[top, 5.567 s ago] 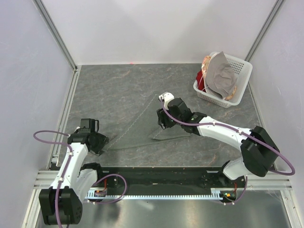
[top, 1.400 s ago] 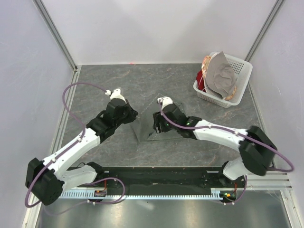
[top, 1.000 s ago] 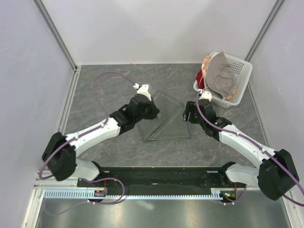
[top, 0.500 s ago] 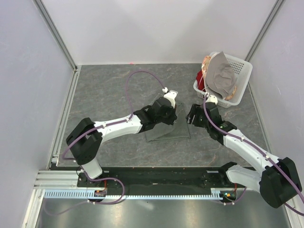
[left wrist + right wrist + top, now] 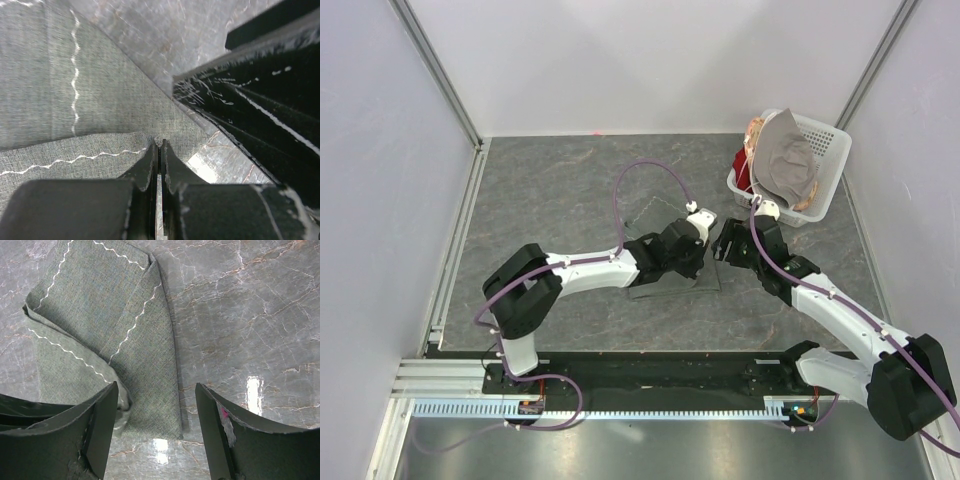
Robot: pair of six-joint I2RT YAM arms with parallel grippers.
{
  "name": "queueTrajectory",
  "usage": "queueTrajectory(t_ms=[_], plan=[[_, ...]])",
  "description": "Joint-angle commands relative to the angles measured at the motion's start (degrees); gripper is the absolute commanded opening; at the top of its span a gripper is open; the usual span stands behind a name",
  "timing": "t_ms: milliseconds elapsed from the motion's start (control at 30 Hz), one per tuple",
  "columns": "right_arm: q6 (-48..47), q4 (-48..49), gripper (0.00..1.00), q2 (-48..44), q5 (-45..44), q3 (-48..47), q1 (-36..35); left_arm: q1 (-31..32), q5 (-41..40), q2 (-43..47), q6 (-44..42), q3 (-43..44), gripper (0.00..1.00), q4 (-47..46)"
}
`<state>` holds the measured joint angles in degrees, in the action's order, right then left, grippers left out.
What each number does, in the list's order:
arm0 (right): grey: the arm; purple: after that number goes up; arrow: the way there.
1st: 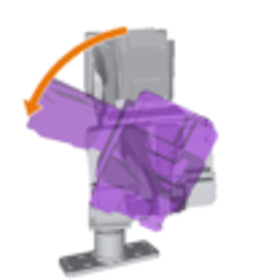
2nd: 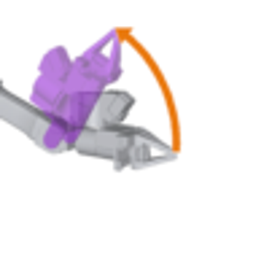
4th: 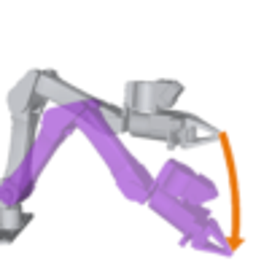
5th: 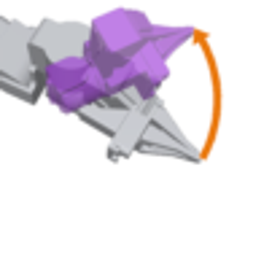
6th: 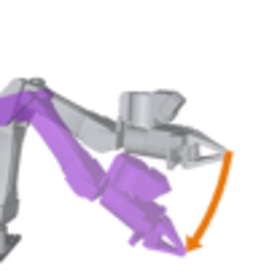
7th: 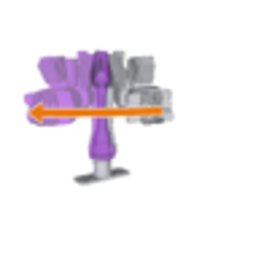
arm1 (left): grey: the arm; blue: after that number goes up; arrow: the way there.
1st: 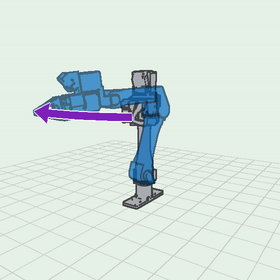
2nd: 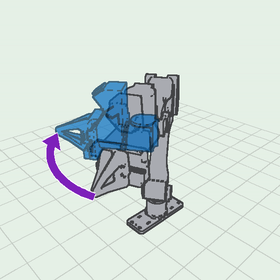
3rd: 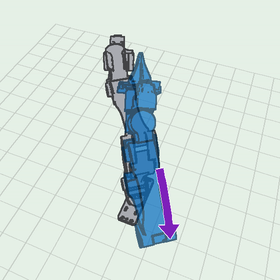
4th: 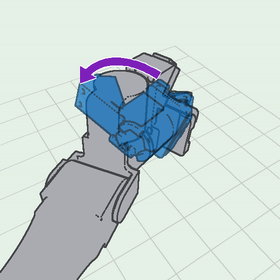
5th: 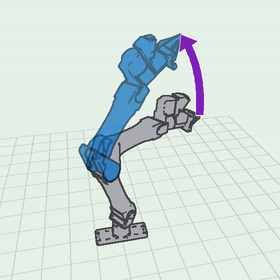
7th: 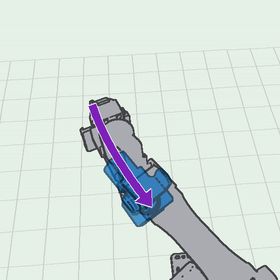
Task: Fold the napkin, place the utensils inside, and roll it up
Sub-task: Fold the napkin
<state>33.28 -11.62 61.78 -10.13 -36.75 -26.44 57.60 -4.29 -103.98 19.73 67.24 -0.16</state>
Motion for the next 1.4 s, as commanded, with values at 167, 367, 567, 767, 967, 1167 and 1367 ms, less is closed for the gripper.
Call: queueTrajectory(t_ms=[167,367,567,767,967,1167,1367], plan=[[0.7,1.0,0.72,-0.9,0.9,0.4,0.2,2.0,-1.8,-2.8,-2.4,3.3,0.02,-2.0],[0.6,1.1,0.71,-1.1,1.0,0.5,0.2,2.2,-3.8,-3.7,-1.4,3.9,0.02,-1.5],[0.6,1.0,0.71,-1.4,1.2,0.5,0.2,2.7,-6.1,-4.6,-1.2,4.5,0.02,-1.2],[0.6,0.8,0.72,-1.4,1.2,0.6,0.2,3.1,-5.7,-5.5,-0.8,5.1,0.02,-1.0],[0.6,-1.7,0.72,-2.7,-1.2,-0.2,0.4,3.1,-3.9,-4.2,0.9,6.1,0.30,-0.2],[-0.2,-7.1,0.72,-7.1,-2.4,-2.2,2.5,3.1,-1.3,-1.6,2.8,8.2,0.63,-0.2],[-1.9,-11.0,0.74,-9.8,-0.7,-4.6,6.0,3.1,-2.3,2.0,3.1,7.6,0.86,2.6]])
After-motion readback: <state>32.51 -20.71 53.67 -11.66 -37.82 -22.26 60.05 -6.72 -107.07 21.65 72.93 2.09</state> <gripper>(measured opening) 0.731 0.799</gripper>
